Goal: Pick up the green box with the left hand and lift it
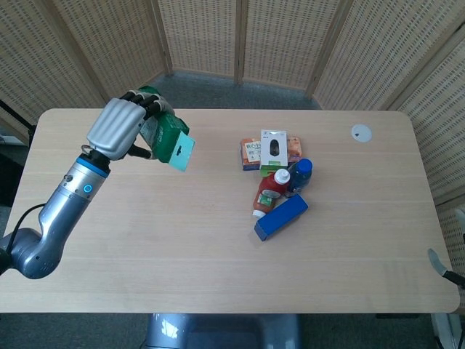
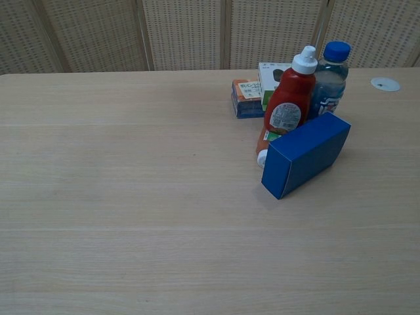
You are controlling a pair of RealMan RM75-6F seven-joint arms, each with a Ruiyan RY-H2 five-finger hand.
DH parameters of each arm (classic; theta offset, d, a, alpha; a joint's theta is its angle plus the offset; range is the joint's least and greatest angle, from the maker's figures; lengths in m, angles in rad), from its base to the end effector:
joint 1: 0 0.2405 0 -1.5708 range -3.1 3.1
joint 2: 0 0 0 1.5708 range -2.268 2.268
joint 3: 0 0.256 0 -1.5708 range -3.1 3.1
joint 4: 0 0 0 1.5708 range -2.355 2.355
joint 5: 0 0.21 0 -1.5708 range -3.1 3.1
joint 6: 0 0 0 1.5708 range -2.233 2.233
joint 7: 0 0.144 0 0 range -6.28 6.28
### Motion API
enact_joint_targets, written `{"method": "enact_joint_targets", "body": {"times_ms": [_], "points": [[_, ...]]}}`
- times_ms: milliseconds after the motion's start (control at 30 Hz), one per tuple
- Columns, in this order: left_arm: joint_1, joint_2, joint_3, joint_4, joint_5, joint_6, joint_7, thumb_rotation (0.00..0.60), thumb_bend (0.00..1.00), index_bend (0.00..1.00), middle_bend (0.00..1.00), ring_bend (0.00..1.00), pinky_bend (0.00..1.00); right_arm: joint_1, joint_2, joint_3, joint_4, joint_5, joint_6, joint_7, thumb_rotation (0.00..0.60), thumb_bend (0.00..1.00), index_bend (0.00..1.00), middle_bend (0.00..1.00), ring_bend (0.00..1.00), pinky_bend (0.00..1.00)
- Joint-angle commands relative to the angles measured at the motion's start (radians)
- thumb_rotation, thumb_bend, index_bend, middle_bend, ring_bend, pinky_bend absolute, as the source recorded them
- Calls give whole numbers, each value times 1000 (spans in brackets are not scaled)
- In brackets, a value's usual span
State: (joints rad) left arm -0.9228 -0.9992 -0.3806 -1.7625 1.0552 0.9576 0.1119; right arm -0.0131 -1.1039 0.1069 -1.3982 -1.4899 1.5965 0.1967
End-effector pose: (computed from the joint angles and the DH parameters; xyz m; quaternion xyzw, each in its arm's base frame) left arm -0.0444 0.4000 0.1785 -0.6916 -0.2893 -0.5109 0.4207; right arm -0.3558 -0.1595 0.2118 0.5434 -0.3506 0.4040 0.6470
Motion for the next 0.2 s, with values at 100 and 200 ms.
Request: {"method": "enact_joint_targets", "body": {"times_ms": [100,200], "points": [[-1,-8,1,6,-6,2,2,600,0,860,866,866,840,-5,-2,0,6,5,4,8,127,335,0,0,0,0],[-4,-14,3,16,-8,-3,0,600,0,859,866,866,840,-2,-5,0,8,7,-3,7,129,333,0,0,0,0]]}}
